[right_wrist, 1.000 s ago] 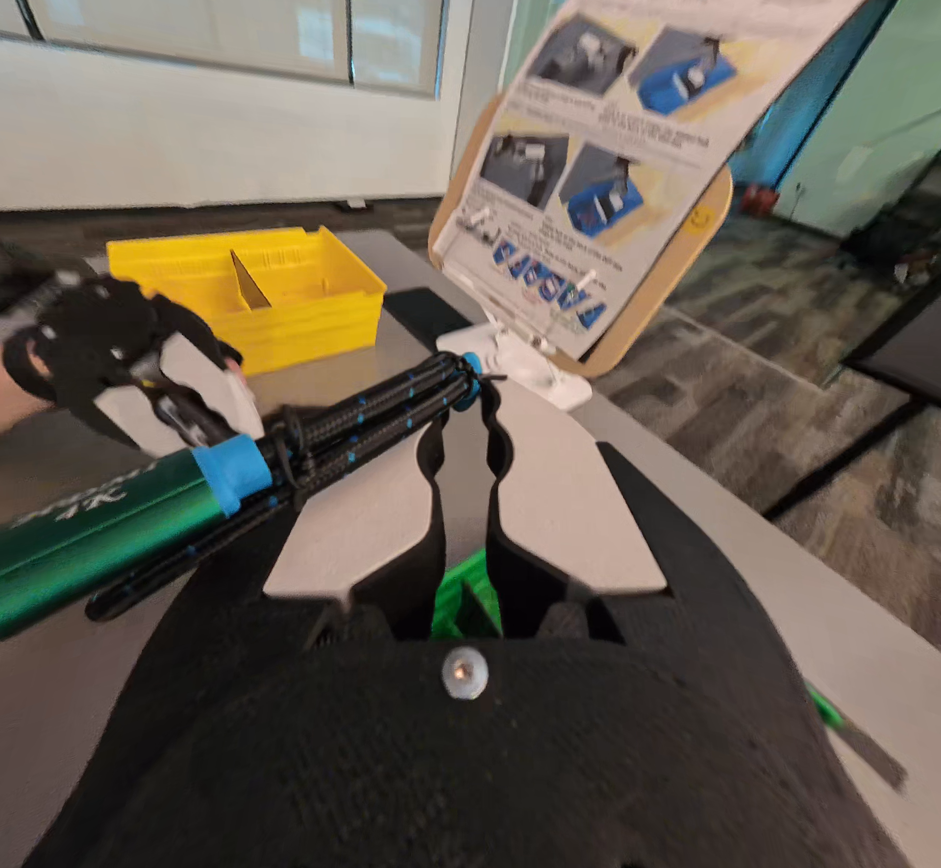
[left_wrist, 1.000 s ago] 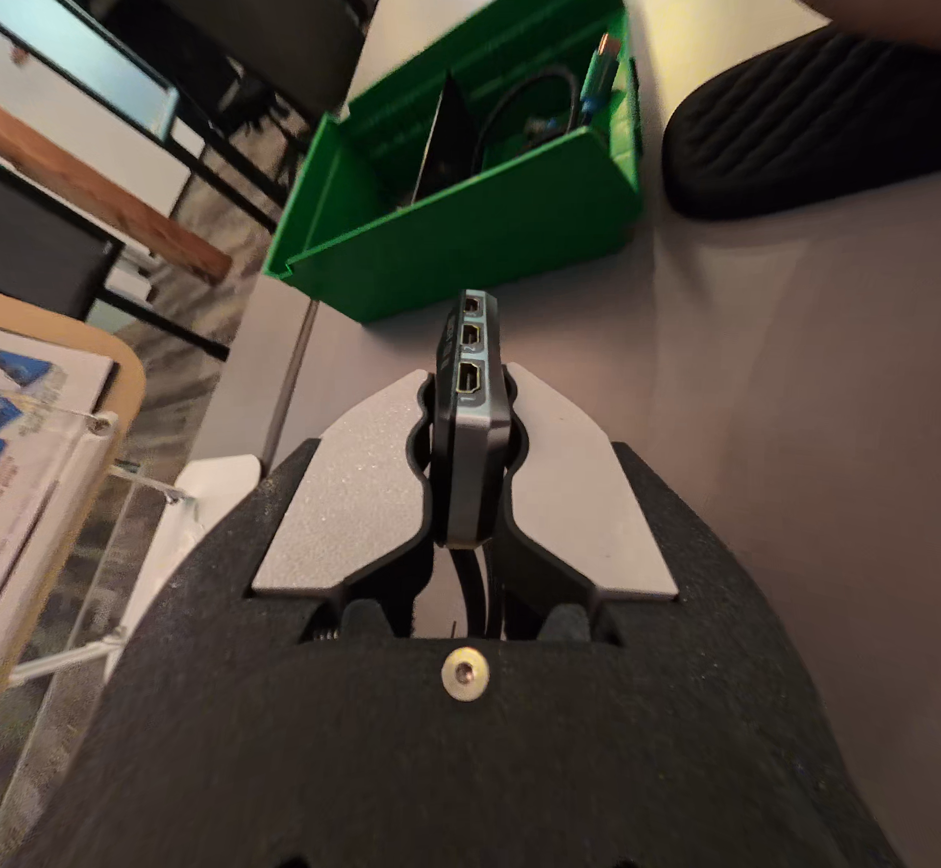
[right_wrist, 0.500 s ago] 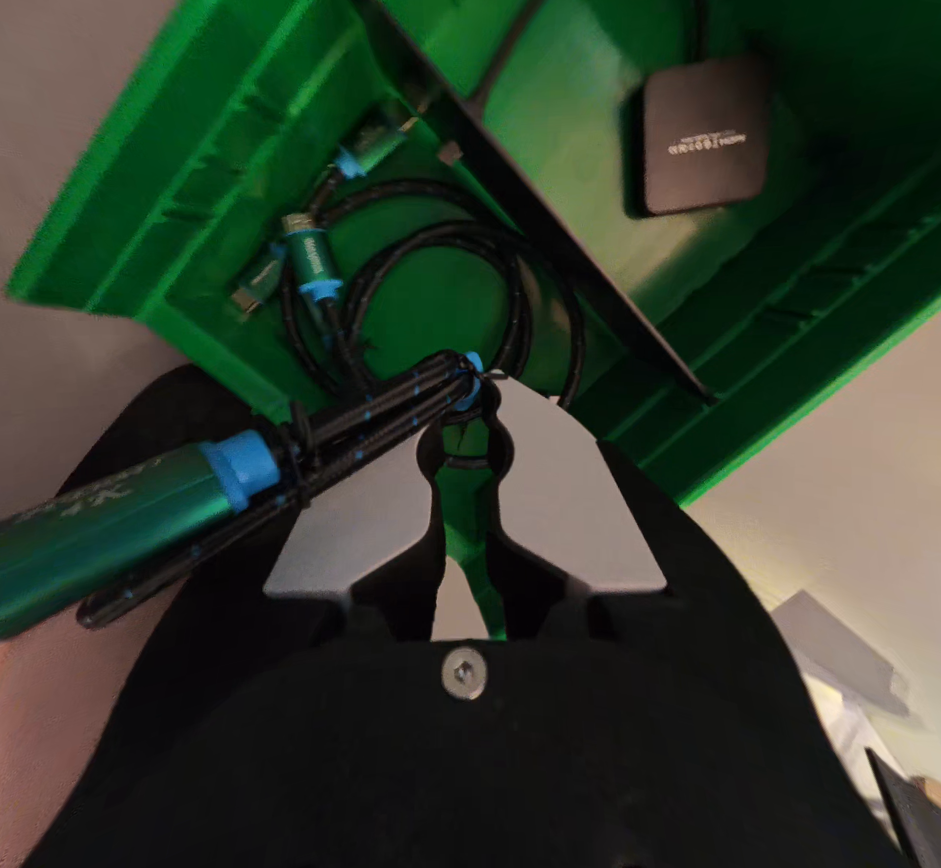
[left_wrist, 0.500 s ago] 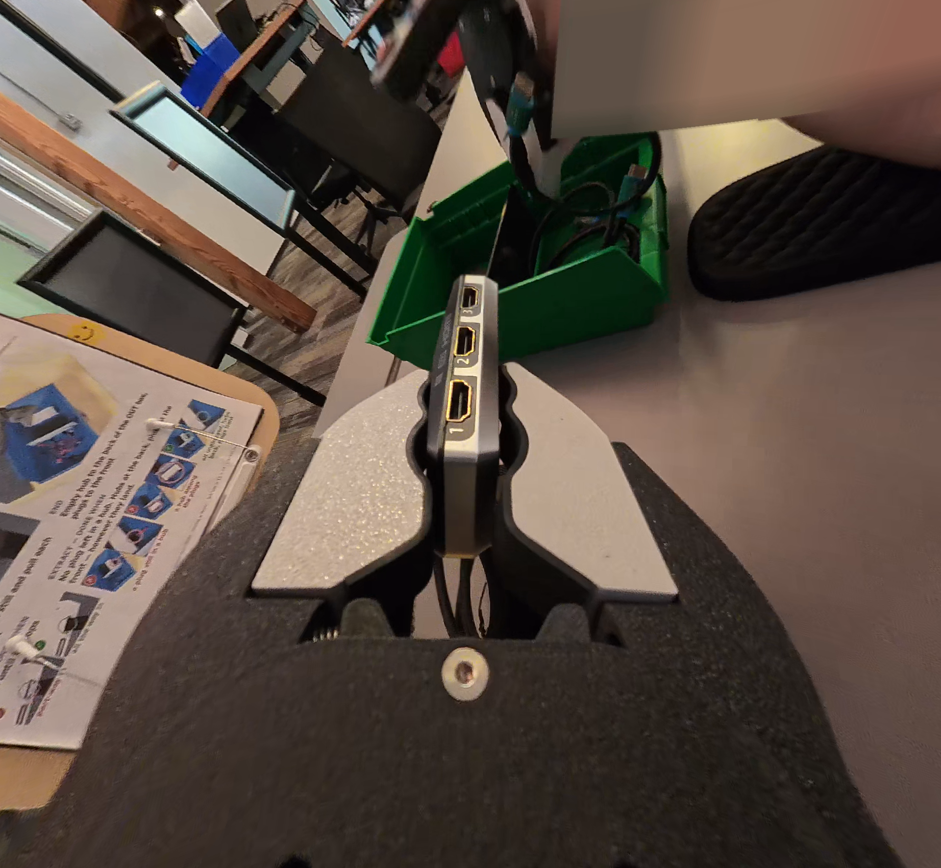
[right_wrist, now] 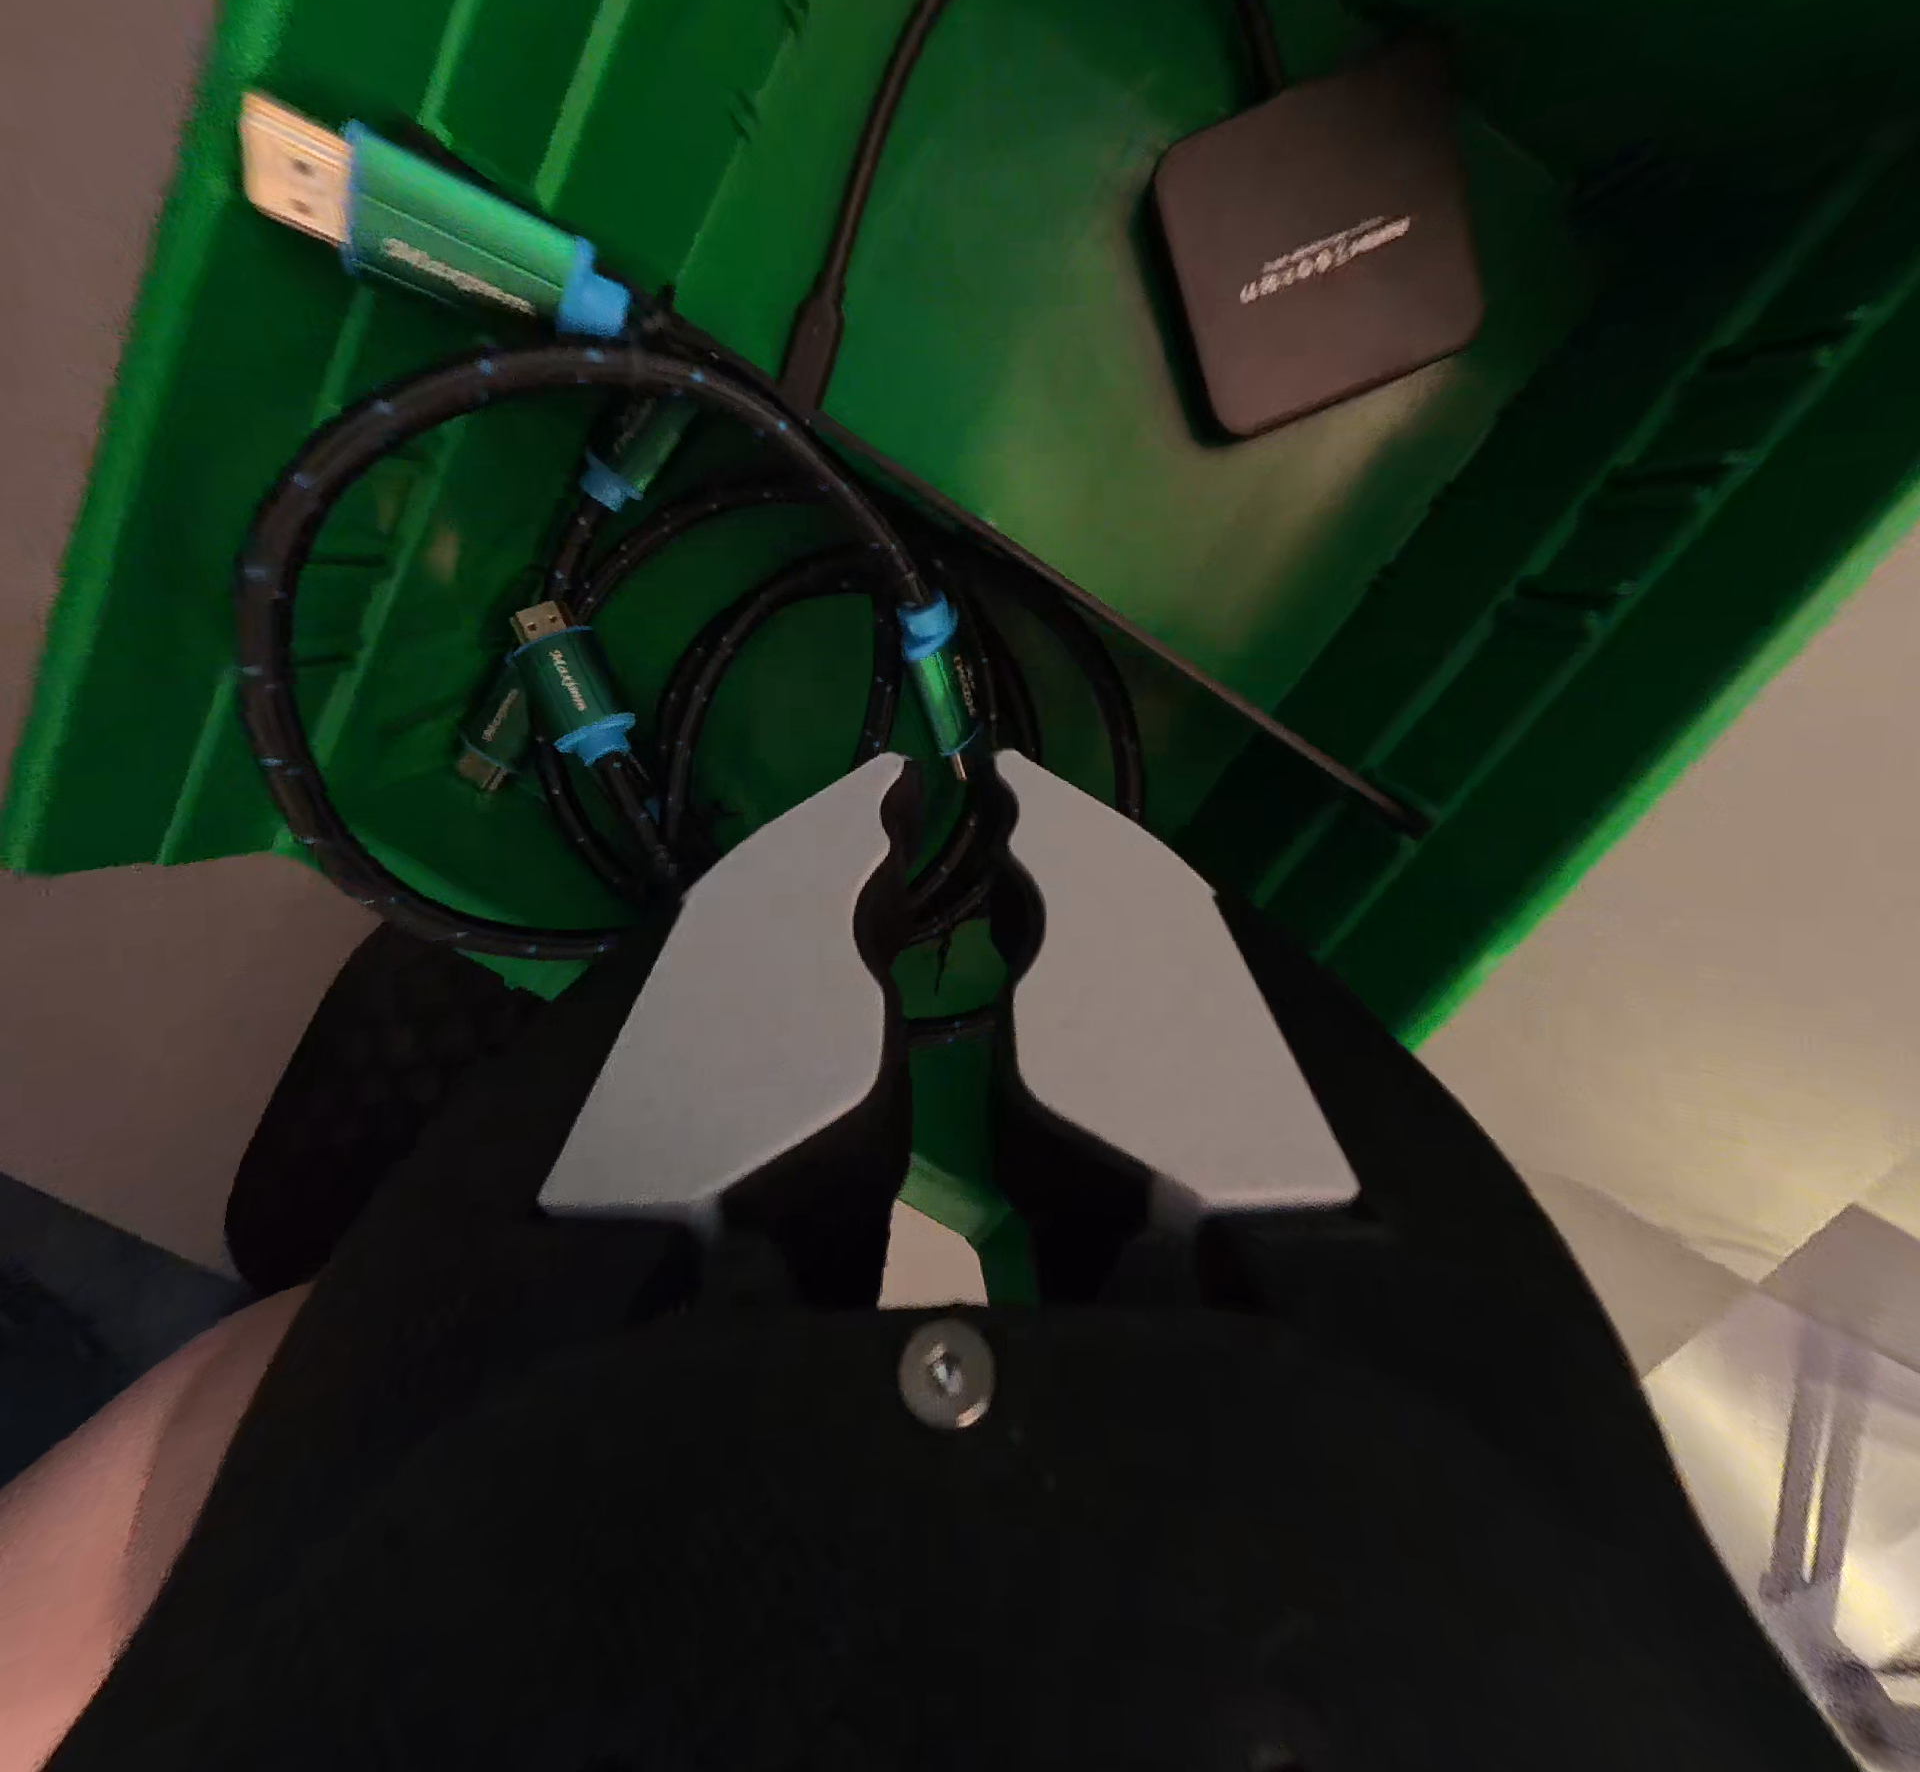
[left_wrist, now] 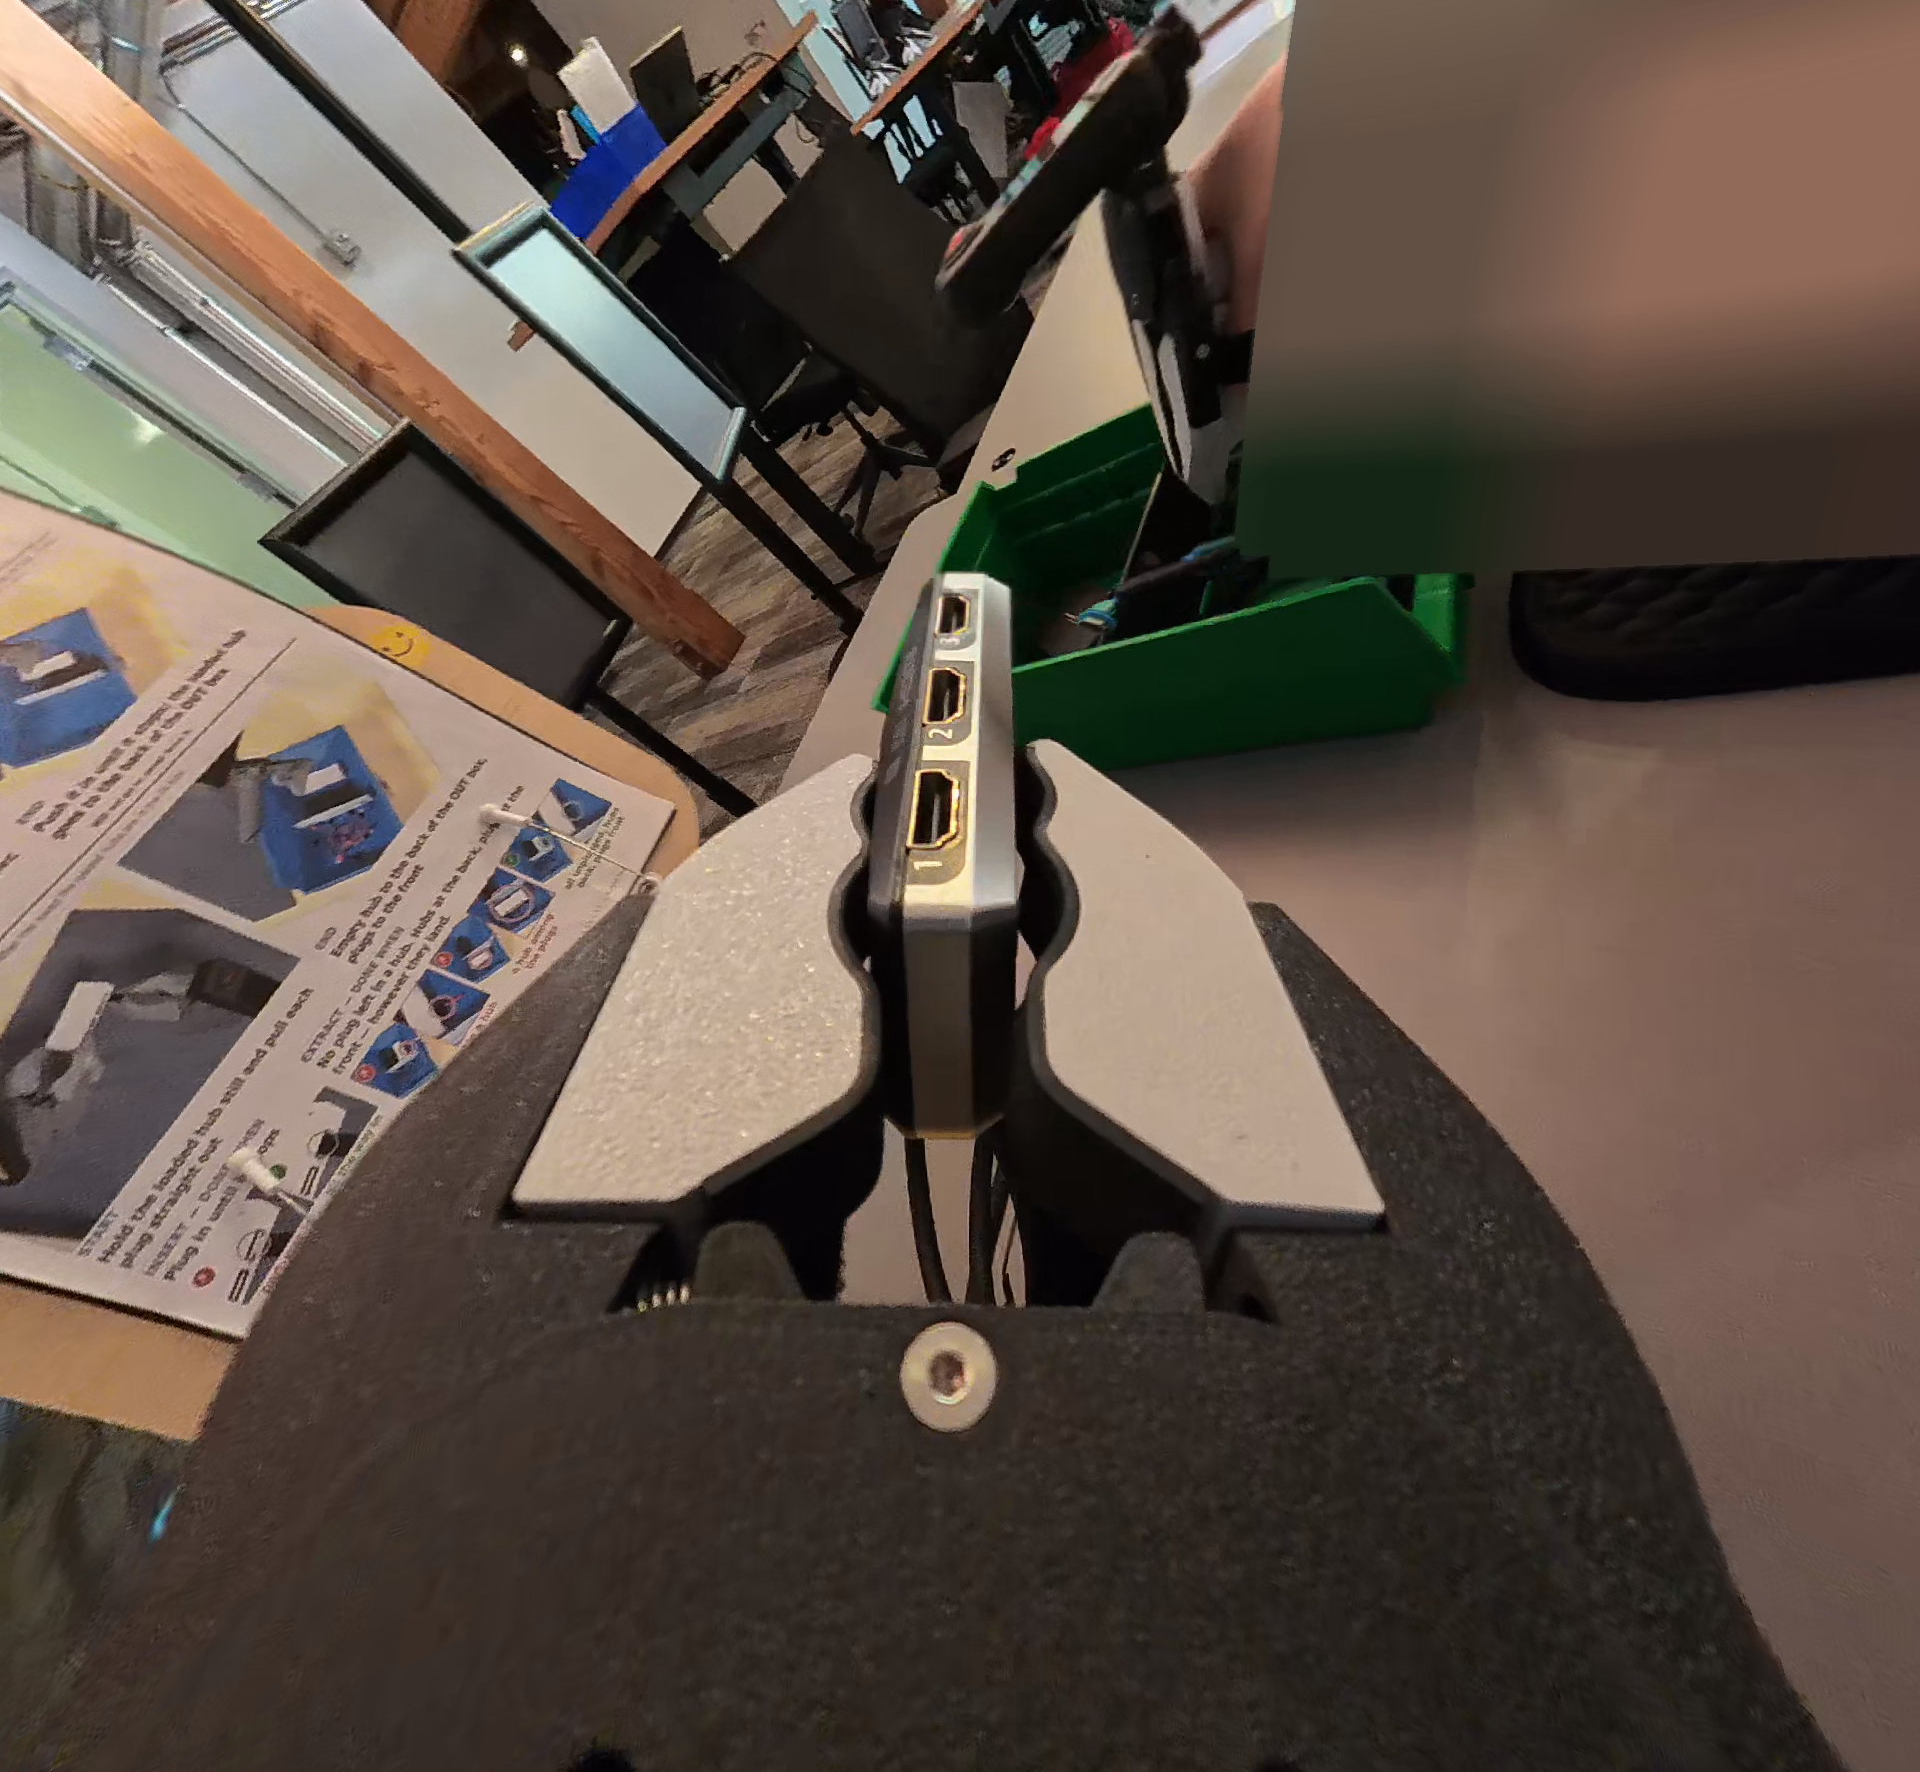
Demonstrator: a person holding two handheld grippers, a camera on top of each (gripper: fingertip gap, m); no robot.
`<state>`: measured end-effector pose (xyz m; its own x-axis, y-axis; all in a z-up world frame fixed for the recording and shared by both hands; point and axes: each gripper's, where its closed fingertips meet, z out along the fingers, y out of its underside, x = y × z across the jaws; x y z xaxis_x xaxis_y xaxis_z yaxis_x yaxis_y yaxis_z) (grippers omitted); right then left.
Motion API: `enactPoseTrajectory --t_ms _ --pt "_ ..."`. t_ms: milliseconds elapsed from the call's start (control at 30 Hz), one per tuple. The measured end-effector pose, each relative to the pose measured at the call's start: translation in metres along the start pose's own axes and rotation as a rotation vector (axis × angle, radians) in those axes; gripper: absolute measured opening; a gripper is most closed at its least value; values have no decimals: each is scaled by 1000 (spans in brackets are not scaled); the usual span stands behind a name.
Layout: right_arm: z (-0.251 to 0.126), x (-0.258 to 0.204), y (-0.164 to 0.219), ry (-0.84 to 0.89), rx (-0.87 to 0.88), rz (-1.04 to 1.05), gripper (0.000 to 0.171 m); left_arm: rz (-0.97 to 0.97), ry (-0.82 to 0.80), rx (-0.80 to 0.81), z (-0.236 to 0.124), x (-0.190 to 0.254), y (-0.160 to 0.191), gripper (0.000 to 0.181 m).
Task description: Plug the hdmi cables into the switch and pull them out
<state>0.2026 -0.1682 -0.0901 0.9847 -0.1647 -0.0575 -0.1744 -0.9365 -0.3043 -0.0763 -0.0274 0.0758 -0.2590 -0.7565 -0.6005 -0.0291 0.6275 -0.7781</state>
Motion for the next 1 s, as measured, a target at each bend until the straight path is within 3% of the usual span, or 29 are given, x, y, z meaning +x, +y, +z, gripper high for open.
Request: enactPoseTrajectory --t_ms 100,200,333,433,533,700,733,767,900,1000 --pt "-30 -13 -20 -21 174 -62 14 -46 -29 30 -8 -11 -3 23" --pt "-74 -53 -70 13 482 -324 20 -115 -29 65 -13 -18 -7 23" --pt "-130 -182 -125 -95 983 -844 53 -182 -3 111 -18 -20 -13 23" --pt "-145 -268 -132 -274 1227 -1043 57 -188 35 153 -21 -14 -22 23" --pt "-118 -315 -124 -532 1155 -1089 58 -217 73 206 -24 -9 -35 23" --pt "-90 -350 -136 -741 1093 -969 52 -238 103 263 -27 -3 -48 23" --pt "-90 -354 -137 -754 1117 -973 38 -235 103 266 -27 -3 -48 23" --pt "-90 -353 -139 -735 1140 -987 13 -233 104 276 -27 -3 -49 23" --pt "-89 -349 -138 -685 1112 -1013 12 -249 69 336 -31 -10 -49 26" --pt "-95 -333 -153 -547 1159 -956 12 -317 11 367 -40 -26 -47 43"
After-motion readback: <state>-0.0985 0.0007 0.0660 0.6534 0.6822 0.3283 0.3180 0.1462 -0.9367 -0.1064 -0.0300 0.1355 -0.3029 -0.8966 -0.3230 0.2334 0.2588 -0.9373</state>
